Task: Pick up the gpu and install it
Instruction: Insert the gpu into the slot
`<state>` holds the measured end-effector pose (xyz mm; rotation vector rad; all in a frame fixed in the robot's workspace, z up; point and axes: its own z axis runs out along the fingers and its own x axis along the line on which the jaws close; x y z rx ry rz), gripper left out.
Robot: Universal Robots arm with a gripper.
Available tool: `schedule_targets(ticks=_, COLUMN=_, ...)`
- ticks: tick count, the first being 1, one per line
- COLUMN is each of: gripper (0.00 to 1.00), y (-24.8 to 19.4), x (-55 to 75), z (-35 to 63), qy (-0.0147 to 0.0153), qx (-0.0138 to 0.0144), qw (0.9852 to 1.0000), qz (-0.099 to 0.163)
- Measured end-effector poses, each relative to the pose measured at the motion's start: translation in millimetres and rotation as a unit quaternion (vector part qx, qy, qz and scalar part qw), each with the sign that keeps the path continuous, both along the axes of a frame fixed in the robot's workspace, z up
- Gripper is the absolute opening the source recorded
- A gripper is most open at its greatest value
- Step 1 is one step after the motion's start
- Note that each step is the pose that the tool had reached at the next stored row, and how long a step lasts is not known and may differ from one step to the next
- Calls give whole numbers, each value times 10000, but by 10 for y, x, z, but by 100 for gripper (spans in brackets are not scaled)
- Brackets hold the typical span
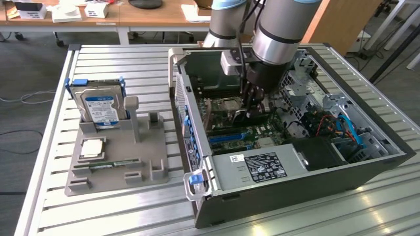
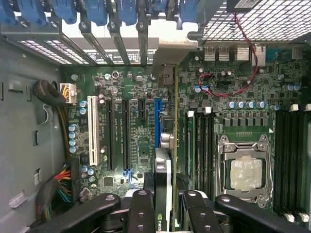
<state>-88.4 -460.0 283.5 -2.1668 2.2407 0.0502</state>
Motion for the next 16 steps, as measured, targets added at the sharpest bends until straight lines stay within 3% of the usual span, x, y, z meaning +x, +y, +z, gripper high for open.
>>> schedule_targets(ticks=7, gripper=27, y=-1, x=0, z=-74, qy=0, qx=-1, qw=10000, qz=1)
schedule_targets(ticks=16, gripper=27, y=1, x=-36, z=-85, qy=0, qx=1, qw=10000, qz=0)
